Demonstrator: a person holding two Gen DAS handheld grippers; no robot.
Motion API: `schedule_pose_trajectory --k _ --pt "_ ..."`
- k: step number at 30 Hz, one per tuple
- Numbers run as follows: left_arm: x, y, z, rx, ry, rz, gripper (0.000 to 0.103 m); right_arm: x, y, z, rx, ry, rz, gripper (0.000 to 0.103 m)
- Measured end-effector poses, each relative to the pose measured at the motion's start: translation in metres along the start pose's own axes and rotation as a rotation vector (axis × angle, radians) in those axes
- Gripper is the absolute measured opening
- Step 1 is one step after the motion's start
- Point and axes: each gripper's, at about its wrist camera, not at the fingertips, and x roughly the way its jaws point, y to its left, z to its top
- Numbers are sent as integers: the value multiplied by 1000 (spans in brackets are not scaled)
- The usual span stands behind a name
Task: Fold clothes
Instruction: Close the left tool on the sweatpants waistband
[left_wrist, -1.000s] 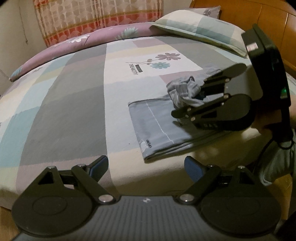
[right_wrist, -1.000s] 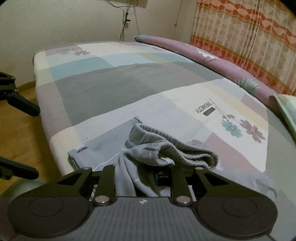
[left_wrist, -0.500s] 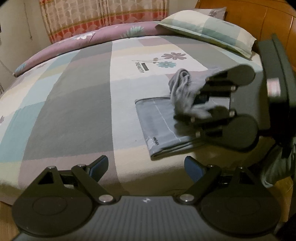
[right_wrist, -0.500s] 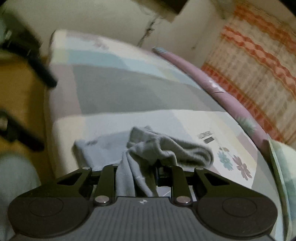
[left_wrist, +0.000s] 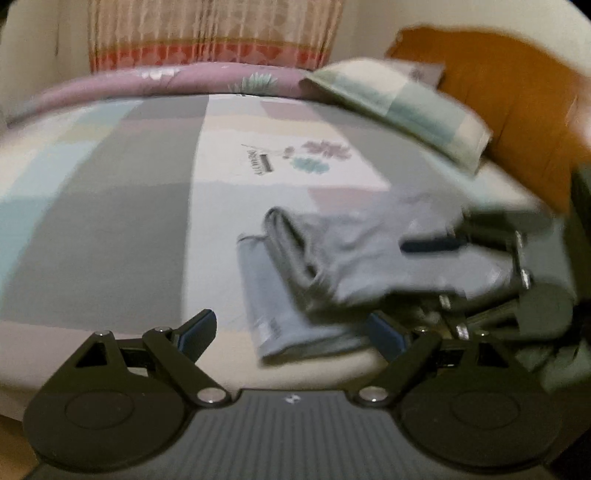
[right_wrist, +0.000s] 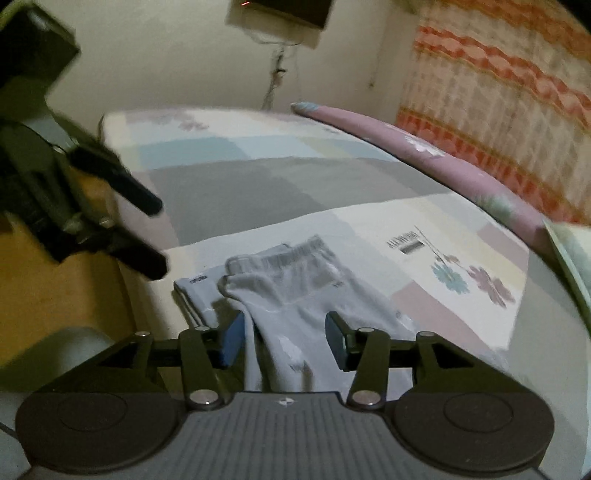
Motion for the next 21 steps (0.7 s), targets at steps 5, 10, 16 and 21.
schedule_pose_trajectory --k 5,10,16,21 --pt "35 32 19 -289 2 -189 89 -27 -25 -12 147 -22 -24 57" --pt "77 50 29 -442 48 -248 89 -46 -46 -27 275 -44 -28 59" --pt "110 49 41 -478 87 -264 89 -52 -64 -45 400 -46 -45 60" --pt "115 47 37 -519 115 -321 89 -59 -71 -52 439 -58 -55 60"
